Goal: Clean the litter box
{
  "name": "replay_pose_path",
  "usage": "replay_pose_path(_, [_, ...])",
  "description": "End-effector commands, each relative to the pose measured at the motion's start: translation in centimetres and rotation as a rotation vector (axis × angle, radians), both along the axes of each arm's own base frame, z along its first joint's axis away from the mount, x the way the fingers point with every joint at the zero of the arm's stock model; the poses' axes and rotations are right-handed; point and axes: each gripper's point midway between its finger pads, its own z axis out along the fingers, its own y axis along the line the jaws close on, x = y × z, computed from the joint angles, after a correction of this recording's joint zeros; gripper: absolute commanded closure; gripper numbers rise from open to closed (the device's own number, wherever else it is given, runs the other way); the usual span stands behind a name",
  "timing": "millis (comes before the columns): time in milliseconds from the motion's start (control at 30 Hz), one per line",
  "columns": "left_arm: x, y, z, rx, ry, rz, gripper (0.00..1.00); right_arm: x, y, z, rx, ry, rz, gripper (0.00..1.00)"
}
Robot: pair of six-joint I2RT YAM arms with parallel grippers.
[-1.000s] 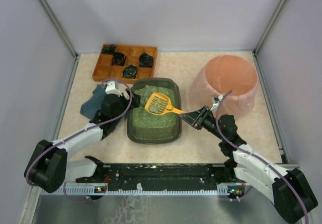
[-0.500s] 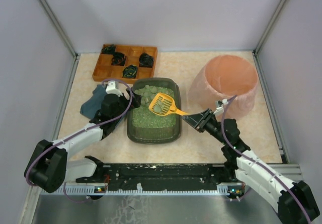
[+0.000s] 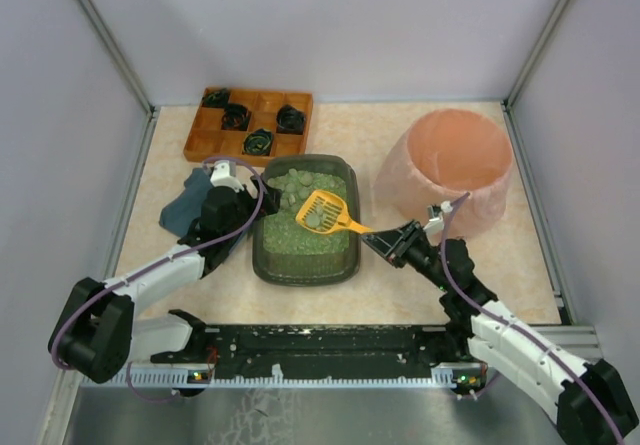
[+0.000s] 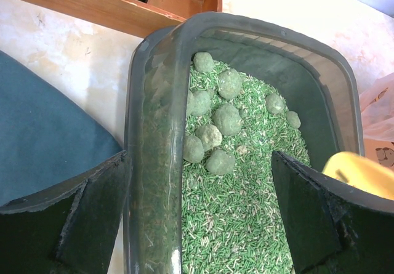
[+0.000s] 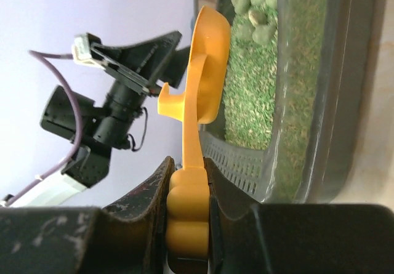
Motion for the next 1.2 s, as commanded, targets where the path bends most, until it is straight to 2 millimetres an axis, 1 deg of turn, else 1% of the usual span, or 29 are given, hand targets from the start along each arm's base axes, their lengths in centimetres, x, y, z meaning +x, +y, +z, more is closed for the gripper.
replay_pose_path(0, [0.0, -0.3, 0.6, -0.006, -0.029, -0.015, 0.02, 0.4, -0.4, 3.7, 0.104, -0.097, -0.044, 1.0])
replay_pose_path(67, [0.0, -0.5, 0.4, -0.008, -0.027, -0.02, 0.02, -0.4, 1.3, 3.5, 0.064, -0.099, 0.055, 1.0])
replay_pose_path(100, [0.1, -0.5, 0.4, -0.005, -0.023, -0.022, 0.02, -0.4, 1.1, 3.3, 0.059, -0.094, 0.053, 1.0])
replay_pose_path(167, [0.1, -0.5, 0.3, -0.002, -0.016, -0.022, 0.03, 0.7, -0.9, 2.5, 0.084, -0.051, -0.067, 1.0])
replay_pose_path(200, [0.1, -0.5, 0.4, -0.003, -0.018, -0.02, 0.03, 1.1, -1.6, 2.5, 0.119, -0.048, -0.121, 1.0])
replay_pose_path(233, [0.1, -0.4, 0.4, -0.004, -0.021, -0.018, 0.03, 1.0, -1.4, 2.9, 0.141, -0.051, -0.107, 1.0])
replay_pose_path(333, [0.1, -0.5, 0.5, -0.008, -0.029, -0.02, 0.03, -0.6, 1.8, 4.6, 0.125, -0.083, 0.072, 1.0])
replay_pose_path(367, [0.1, -0.5, 0.4, -0.006, -0.027, -0.023, 0.03, -0.6, 2.1, 4.8, 0.124, -0.086, 0.084, 1.0])
replay_pose_path(400, [0.1, -0.5, 0.4, -0.004, -0.025, -0.024, 0.03, -0.1, 1.5, 4.5, 0.12, -0.074, 0.049, 1.0])
replay_pose_path(467, [0.1, -0.4, 0.4, -0.001, -0.022, -0.021, 0.03, 1.1, -0.4, 2.9, 0.107, -0.023, -0.066, 1.0])
replay_pose_path(500, [0.1, -0.4, 0.4, -0.002, -0.024, -0.019, 0.03, 1.2, -0.8, 2.9, 0.135, -0.025, -0.088, 1.0])
replay_pose_path(533, [0.0, -0.4, 0.5, -0.002, -0.028, -0.018, 0.03, 0.9, -0.3, 3.3, 0.155, -0.032, -0.06, 1.0])
replay_pose_path(600, [0.1, -0.4, 0.5, -0.005, -0.034, -0.02, 0.03, -0.1, 1.6, 4.2, 0.15, -0.062, 0.043, 1.0])
replay_pose_path(633, [0.1, -0.4, 0.4, -0.004, -0.031, -0.022, 0.03, -0.2, 2.1, 4.4, 0.152, -0.069, 0.069, 1.0])
replay_pose_path(667, [0.1, -0.5, 0.4, -0.003, -0.026, -0.023, 0.03, 0.1, 1.7, 4.3, 0.159, -0.068, 0.049, 1.0])
replay_pose_path(733, [0.2, -0.5, 0.3, 0.001, -0.017, -0.021, 0.03, 1.2, -0.5, 2.7, 0.177, -0.009, -0.072, 1.0])
replay_pose_path(767, [0.1, -0.5, 0.3, 0.0, -0.019, -0.021, 0.03, 1.5, -1.1, 2.8, 0.191, -0.012, -0.111, 1.0])
replay_pose_path(800, [0.1, -0.5, 0.4, -0.002, -0.024, -0.021, 0.03, 1.4, -0.7, 3.5, 0.188, -0.03, -0.092, 1.0])
replay_pose_path(867, [0.1, -0.5, 0.4, -0.005, -0.029, -0.025, 0.03, 0.2, 1.9, 5.1, 0.15, -0.078, 0.033, 1.0])
replay_pose_path(900, [0.1, -0.6, 0.3, -0.004, -0.026, -0.026, 0.03, -0.5, 2.9, 5.4, 0.136, -0.093, 0.099, 1.0])
replay_pose_path(933, [0.1, -0.6, 0.3, -0.002, -0.024, -0.027, 0.03, -0.4, 2.9, 5.4, 0.134, -0.096, 0.1, 1.0])
replay_pose_path(967, [0.2, -0.6, 0.3, -0.002, -0.018, -0.027, 0.03, 0.3, 1.9, 4.6, 0.124, -0.077, 0.045, 1.0])
replay_pose_path(1000, [0.2, -0.6, 0.3, 0.001, -0.015, -0.026, 0.03, 1.1, 0.5, 3.2, 0.121, -0.032, -0.027, 1.0])
replay_pose_path(1033, [0.1, -0.5, 0.3, 0.001, -0.015, -0.023, 0.03, 1.4, -0.5, 2.7, 0.149, -0.018, -0.08, 1.0])
replay_pose_path(1067, [0.1, -0.4, 0.4, 0.0, -0.02, -0.021, 0.03, 1.2, -0.7, 2.7, 0.179, -0.022, -0.085, 1.0])
replay_pose_path(1100, [0.0, -0.4, 0.4, -0.001, -0.024, -0.02, 0.03, 0.8, -0.1, 3.3, 0.182, -0.04, -0.046, 1.0])
replay_pose_path(1167, [0.0, -0.5, 0.5, -0.006, -0.03, -0.025, 0.03, -0.5, 2.2, 4.0, 0.149, -0.066, 0.061, 1.0])
